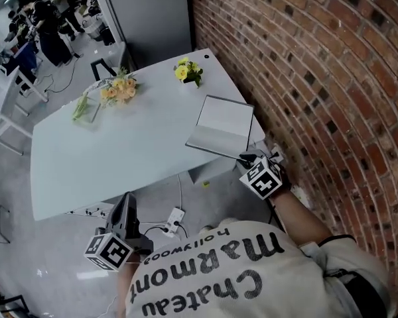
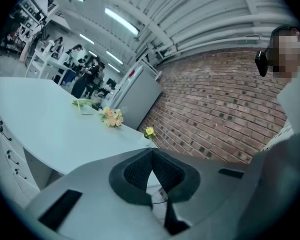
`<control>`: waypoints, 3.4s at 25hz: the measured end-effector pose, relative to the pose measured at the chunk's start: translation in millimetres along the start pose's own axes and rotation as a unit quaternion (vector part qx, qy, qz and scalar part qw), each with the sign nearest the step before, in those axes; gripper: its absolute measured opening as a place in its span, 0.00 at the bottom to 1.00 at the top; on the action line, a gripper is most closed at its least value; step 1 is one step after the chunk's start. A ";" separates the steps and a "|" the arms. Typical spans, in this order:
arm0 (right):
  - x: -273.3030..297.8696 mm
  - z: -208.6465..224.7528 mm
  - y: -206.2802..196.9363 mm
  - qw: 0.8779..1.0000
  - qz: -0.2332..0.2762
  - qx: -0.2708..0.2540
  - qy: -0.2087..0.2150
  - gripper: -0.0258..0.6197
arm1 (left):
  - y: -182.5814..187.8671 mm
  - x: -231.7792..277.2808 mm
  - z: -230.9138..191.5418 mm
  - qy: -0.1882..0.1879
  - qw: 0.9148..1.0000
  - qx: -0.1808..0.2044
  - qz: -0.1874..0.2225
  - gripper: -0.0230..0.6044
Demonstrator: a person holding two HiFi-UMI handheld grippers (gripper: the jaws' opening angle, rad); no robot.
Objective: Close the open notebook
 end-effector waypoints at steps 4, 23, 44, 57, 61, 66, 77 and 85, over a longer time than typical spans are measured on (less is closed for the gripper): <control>-5.2 15.5 13.5 0.999 0.003 0.030 0.024 0.12 | 8.5 18.5 -3.3 -0.006 1.000 0.003 -0.011 0.04; 12.6 122.3 63.4 0.995 0.022 0.049 0.082 0.09 | 41.4 113.0 -17.3 0.008 1.000 -0.006 -0.005 0.04; 53.1 177.9 62.7 0.996 0.014 0.070 0.060 0.09 | 47.2 173.7 -20.2 0.020 1.000 -0.014 -0.007 0.04; 77.2 198.4 60.5 0.995 0.004 0.063 0.079 0.09 | 40.4 195.9 -17.6 0.032 0.999 -0.023 0.008 0.04; 87.0 203.9 57.8 0.995 0.000 0.061 0.083 0.09 | 37.4 198.8 -16.7 0.042 0.999 -0.026 0.010 0.04; 99.8 213.4 53.9 0.994 -0.002 0.059 0.093 0.10 | 28.9 198.6 -13.7 0.060 0.998 -0.031 0.018 0.04; 126.0 225.2 41.6 0.991 0.000 0.057 0.119 0.11 | 9.9 206.8 0.0 0.091 0.995 -0.035 0.029 0.04; 142.1 230.7 36.3 0.989 0.002 0.043 0.144 0.11 | -13.6 210.2 12.6 0.107 0.992 -0.044 0.044 0.04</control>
Point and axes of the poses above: the fingertips, and each gripper's own axes: x forward along the fingers, z to its right, y out of its top, the point moved 9 cm from there along -x, backward along the fingers, and after that the axes turned 9 degrees about -y, right-handed, at the moved point
